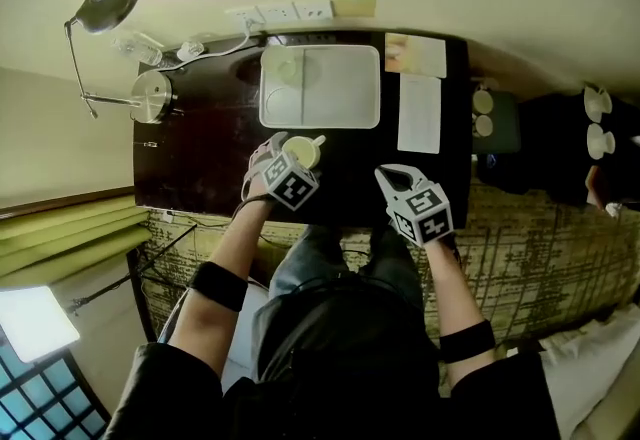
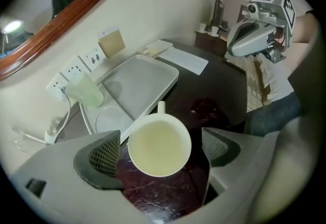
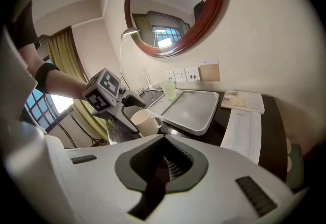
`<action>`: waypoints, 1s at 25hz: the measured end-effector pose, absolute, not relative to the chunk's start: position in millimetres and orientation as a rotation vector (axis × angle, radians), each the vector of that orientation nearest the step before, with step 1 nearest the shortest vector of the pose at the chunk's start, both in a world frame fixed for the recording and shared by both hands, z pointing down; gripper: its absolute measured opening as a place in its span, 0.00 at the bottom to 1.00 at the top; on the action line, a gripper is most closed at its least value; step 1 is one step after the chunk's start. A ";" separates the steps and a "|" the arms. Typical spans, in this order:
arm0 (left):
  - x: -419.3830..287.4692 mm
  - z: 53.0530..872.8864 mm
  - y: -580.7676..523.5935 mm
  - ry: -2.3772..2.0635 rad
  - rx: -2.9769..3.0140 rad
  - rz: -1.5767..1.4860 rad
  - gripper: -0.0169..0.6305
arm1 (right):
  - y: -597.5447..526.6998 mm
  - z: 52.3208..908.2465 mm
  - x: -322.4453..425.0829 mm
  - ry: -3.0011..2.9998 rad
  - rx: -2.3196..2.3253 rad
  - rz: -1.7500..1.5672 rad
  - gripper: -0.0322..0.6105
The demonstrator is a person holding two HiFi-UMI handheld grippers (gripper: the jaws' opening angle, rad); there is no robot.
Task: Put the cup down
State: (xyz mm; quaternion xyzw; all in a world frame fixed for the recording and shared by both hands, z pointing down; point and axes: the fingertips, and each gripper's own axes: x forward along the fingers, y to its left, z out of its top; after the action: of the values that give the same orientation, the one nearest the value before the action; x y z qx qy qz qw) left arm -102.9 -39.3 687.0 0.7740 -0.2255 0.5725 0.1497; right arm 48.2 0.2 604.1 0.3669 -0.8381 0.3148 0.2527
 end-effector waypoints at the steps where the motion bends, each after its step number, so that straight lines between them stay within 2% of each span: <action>1: -103.7 691.0 -38.3 -0.630 2.220 1.661 0.80 | 0.6 606.4 48.1 -2.275 1.002 0.864 0.05; 6: -106.2 702.1 -41.0 -0.613 2.217 1.684 0.78 | -1.8 612.9 45.0 -2.264 1.010 0.878 0.05; 7: -106.6 702.4 -41.7 -0.630 2.219 1.674 0.66 | -1.7 612.9 44.1 -2.263 1.010 0.879 0.05; 16: -103.8 691.1 -50.2 -0.723 2.251 1.588 0.65 | -6.8 613.7 31.1 -2.288 0.967 0.830 0.05; 25: -114.4 666.2 -72.6 -0.625 2.388 1.695 0.65 | -15.0 597.5 -8.2 -2.335 0.857 0.800 0.05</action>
State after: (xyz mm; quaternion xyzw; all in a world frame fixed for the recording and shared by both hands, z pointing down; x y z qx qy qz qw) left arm -114.4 -72.6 666.2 0.7953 -0.2082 0.5646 0.0736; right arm -8.2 -15.0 597.5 0.3167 -0.8626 0.2954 0.2613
